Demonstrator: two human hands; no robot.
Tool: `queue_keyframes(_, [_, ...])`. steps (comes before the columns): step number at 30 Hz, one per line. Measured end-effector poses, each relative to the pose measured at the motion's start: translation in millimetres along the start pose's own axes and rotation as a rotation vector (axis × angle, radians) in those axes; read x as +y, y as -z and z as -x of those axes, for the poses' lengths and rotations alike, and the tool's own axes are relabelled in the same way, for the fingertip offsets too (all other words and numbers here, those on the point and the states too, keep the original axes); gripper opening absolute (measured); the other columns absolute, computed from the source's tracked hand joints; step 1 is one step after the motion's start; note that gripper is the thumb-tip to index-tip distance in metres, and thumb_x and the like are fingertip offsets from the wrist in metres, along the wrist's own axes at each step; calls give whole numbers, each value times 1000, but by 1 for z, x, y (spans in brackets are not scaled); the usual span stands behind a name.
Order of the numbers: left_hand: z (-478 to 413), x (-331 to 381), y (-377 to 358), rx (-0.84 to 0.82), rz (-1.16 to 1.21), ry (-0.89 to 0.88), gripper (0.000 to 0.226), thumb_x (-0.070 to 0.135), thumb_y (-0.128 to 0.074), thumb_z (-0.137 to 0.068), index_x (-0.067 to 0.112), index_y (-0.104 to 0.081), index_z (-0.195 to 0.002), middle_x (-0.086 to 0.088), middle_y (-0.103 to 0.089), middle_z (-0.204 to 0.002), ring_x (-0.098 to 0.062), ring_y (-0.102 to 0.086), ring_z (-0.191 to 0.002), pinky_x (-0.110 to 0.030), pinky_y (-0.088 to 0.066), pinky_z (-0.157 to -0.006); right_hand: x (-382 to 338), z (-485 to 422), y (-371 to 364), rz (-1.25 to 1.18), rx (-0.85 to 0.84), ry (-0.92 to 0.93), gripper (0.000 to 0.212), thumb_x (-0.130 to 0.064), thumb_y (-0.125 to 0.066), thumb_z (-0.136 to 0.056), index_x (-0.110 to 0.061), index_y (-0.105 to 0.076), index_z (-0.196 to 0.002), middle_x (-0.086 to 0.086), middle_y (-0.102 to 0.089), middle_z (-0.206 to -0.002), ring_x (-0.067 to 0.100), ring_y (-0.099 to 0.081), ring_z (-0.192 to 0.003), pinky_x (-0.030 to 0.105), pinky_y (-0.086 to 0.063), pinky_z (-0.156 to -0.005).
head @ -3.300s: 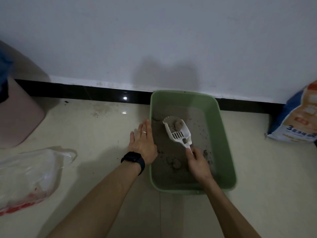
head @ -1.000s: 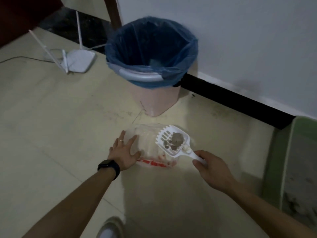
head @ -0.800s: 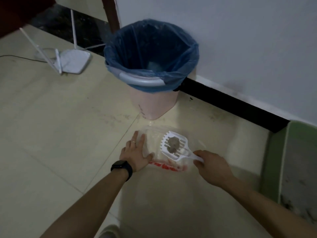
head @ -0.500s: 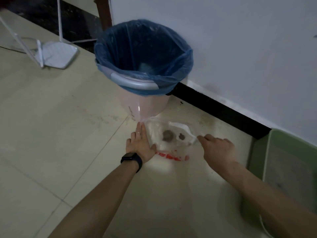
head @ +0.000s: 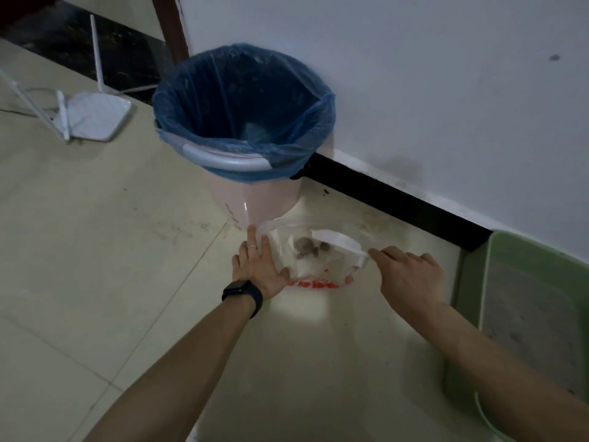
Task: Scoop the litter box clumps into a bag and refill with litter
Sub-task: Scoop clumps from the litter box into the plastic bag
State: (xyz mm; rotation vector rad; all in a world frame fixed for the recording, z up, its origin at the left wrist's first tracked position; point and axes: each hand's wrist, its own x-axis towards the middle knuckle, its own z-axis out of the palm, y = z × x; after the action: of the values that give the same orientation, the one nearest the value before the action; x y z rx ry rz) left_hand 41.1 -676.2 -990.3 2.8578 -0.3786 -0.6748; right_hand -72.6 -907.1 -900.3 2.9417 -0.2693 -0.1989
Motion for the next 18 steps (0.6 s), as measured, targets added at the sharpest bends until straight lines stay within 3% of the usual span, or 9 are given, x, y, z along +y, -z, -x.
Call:
queue_keyframes(2, [4, 3, 9, 3, -77, -6, 88, 60, -40, -91, 19, 3, -156, -11, 33, -156, -35, 7, -148, -51, -4, -119, 9, 8, 1, -170, 56, -72, 42, -23, -48, -97, -34, -51, -138, -9, -65, -121, 18, -67, -82, 31, -51, -74])
queue_keyframes(4, [13, 16, 19, -8, -131, -58, 84, 57, -37, -93, 18, 3, -156, -11, 34, -156, -33, 17, -148, -53, 3, -119, 23, 20, 6, -386, 75, -158, 37, -29, -51, -97, -36, -58, -133, -9, -68, -114, 17, -66, -84, 28, -49, -70])
queue_keyframes(7, [30, 56, 35, -57, -158, -241, 81, 53, -40, -94, 21, -1, -157, -8, 25, -160, -30, 17, -148, -53, 2, -120, 48, 54, 17, -787, 70, -381, 28, -29, -59, -93, -40, -67, -118, -9, -72, -101, 17, -67, -90, 28, -46, -72])
queue_keyframes(11, [42, 132, 48, -92, -270, -513, 76, 50, -39, -96, 24, -1, -157, -4, 6, -164, -25, 7, -150, -47, -1, -121, 100, 126, 7, -1247, 143, -740, 16, -31, -67, -89, -38, -74, -102, -17, -67, -66, 3, -59, -61, 29, -46, -59])
queue_keyframes(14, [50, 192, 38, -107, -373, -664, 71, 47, -35, -99, 24, -1, -157, -2, -1, -164, -22, 2, -151, -45, -5, -122, 148, 187, -6, -1221, 237, -975, 9, -32, -69, -89, -32, -77, -92, -15, -68, -64, 4, -57, -56, 27, -43, -63])
queue_keyframes(16, [58, 231, 21, -133, -376, -718, 68, 48, -31, -100, 24, 0, -157, -2, -2, -164, -21, 0, -151, -44, -7, -122, 180, 226, -19, -1041, 211, -1090, 13, -38, -67, -89, -31, -78, -93, -13, -72, -76, 12, -65, -73, 28, -45, -70])
queue_keyframes(18, [68, 266, -2, -155, -331, -744, 66, 47, -28, -101, 23, -1, -157, -2, -1, -164, -20, -2, -151, -45, -8, -121, 211, 261, -31, -748, 83, -1143, 19, -43, -62, -89, -34, -76, -97, -7, -75, -86, 21, -69, -86, 29, -48, -73])
